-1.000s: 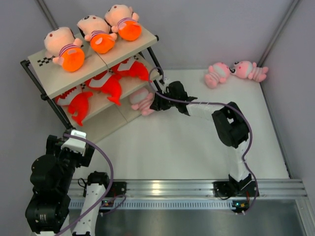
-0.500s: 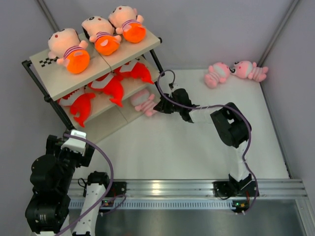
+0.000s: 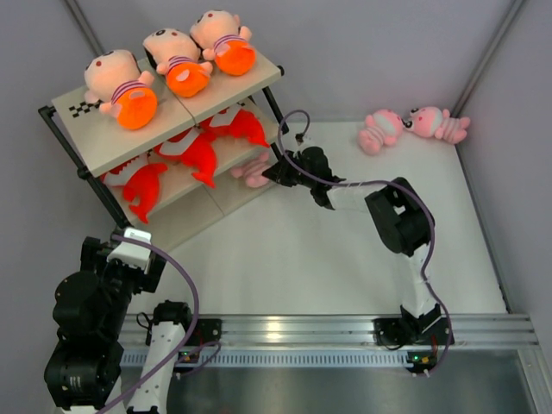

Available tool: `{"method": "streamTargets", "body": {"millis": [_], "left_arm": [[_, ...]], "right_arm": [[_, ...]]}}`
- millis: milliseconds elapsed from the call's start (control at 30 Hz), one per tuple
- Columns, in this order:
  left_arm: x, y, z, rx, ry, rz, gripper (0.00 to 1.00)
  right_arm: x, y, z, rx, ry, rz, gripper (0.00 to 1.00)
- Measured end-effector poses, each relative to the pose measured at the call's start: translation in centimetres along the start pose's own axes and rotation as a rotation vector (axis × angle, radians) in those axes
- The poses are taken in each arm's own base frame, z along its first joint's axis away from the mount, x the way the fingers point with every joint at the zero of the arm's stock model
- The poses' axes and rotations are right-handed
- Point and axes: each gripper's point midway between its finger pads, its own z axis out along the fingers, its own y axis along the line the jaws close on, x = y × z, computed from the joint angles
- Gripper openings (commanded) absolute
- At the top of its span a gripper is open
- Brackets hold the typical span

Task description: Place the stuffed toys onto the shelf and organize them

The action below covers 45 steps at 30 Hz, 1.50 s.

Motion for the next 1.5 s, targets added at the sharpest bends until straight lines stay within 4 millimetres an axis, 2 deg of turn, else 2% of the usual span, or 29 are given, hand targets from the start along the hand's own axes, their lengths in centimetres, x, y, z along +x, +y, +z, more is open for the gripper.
{"method": "streamTargets", "body": {"millis": [100,267,467,600,667,733,833,933,1033,1133,1233,1400,1500], "left_arm": [[0.0,0.0,0.0,0.000,0.000,0.000,0.93],[0.0,0.0,0.0,0.000,0.000,0.000,0.93],[0.0,0.0,0.0,0.000,0.001,0.002,0.93],[0.1,-0.1,0.0,0.004,0.002,0.004,0.93],[0.1,-0.1,0.0,0.005,0.003,0.007,0.93],[0.1,-0.1,0.0,0.006,0.005,0.011,0.93],[0.2,-0.1,0.0,0.005,0.005,0.016,0.93],[0.6,-0.2,0.1,0.005,0.012,0.021,0.93],[0.7,-0.2,0.1,0.007,0.015,0.022,0.93],[0.7,-0.3,0.1,0.008,0.017,0.022,0.93],[0.7,-0.2,0.1,0.006,0.019,0.022,0.93],[1.0,-0.3,0.3,0.001,0.031,0.019,0.93],[1.0,-0.2,0.3,-0.003,0.036,0.018,0.93]], "right_arm": [[-0.1,-0.1,1.0,-0.008,-0.009,0.013,0.32],[0.4,-0.8,1.2,0.015,0.005,0.013,0.51],[0.4,-1.4,0.9,0.032,0.011,-0.004,0.65],[0.3,-1.6,-1.5,0.066,0.023,-0.032,0.70],[-0.6,-1.2,-3.4,0.084,0.018,-0.061,0.71],[-2.1,-0.5,-5.6,0.099,0.003,-0.081,0.71],[-6.0,-0.2,-9.4,0.112,-0.069,-0.083,0.71],[-10.2,-3.6,-13.5,0.198,-0.168,-0.044,0.70],[-14.3,-10.2,-17.7,0.366,-0.271,0.028,0.70],[-16.7,-17.0,-21.4,0.540,-0.325,0.111,0.70],[-18.2,-20.5,-21.7,0.628,-0.332,0.151,0.70],[-20.3,-23.9,-20.0,0.678,-0.333,0.208,0.68],[-20.8,-25.8,-19.4,0.698,-0.343,0.264,0.67]]}}
